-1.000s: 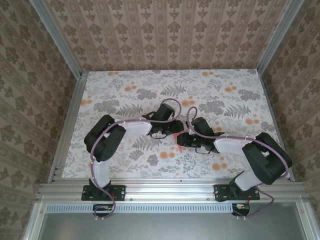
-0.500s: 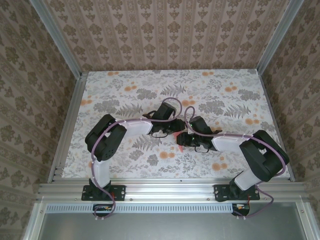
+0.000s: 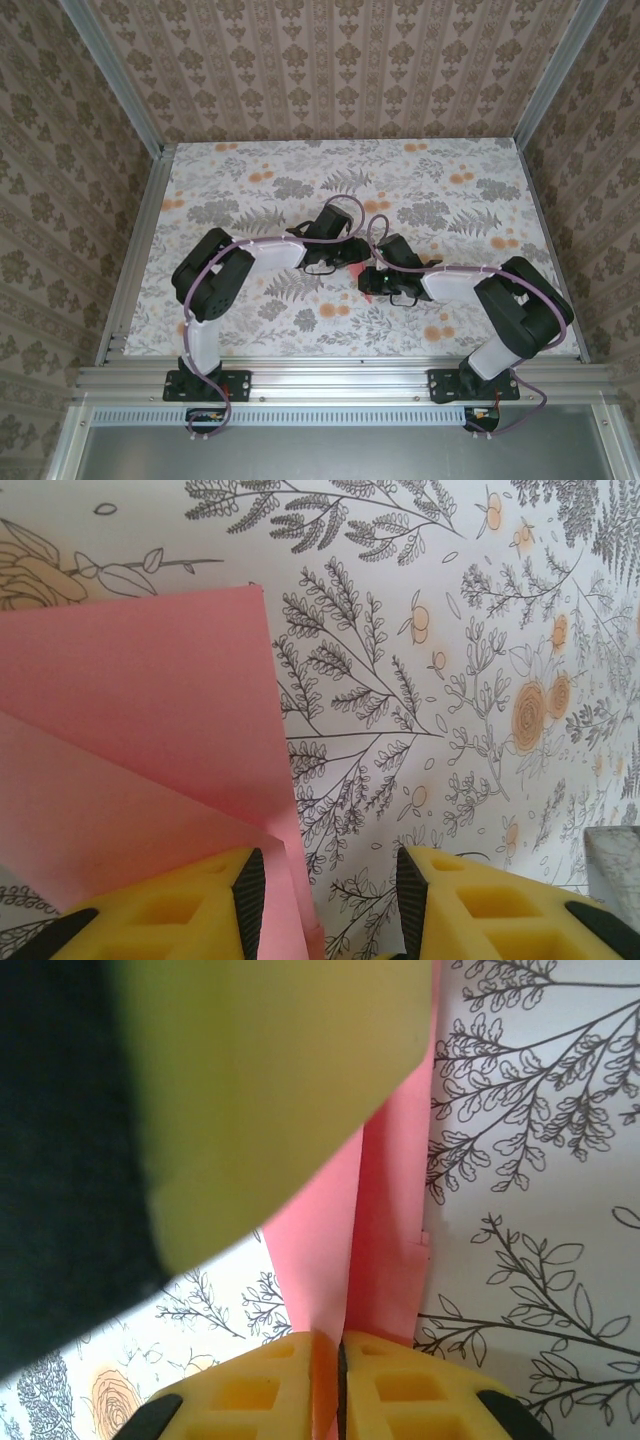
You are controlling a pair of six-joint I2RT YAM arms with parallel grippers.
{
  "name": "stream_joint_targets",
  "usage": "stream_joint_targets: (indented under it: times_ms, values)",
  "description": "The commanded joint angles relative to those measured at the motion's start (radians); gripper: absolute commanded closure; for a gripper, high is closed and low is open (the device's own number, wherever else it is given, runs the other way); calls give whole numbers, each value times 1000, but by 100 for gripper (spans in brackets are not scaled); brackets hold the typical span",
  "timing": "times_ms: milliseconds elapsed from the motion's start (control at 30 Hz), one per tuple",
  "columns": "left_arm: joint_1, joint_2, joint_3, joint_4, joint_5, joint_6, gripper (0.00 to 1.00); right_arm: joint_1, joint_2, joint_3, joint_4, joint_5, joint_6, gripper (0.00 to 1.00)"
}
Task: Fold a paper plane with a square sheet of paper (pick it up from the middle)
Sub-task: Fold the wing for the fifth time at the center of the table.
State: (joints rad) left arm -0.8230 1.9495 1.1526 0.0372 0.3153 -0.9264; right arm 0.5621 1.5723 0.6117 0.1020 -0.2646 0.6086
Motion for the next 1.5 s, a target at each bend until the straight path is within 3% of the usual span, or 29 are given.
stream_joint_targets:
  times_ms: [0,167,433,667,1167,1467]
  values:
    - [10,8,27,-6,17,2,58,3,16,4,-23,3,17,89]
    - [12,-30,28,-8,22,15,54,-21,21,-7,33,-85,59,100]
    - [15,-131,-26,4,4,32,45,-69,32,-67,253,-247,236,100]
    - [5,-109,-24,11,31,50,45,-117,85,-118,343,-255,345,100]
    - [-7,-10,11,17,14,67,48,-140,91,-117,328,-274,343,100]
    - [26,1,-3,40,-12,45,50,-139,-3,-77,173,-247,210,76]
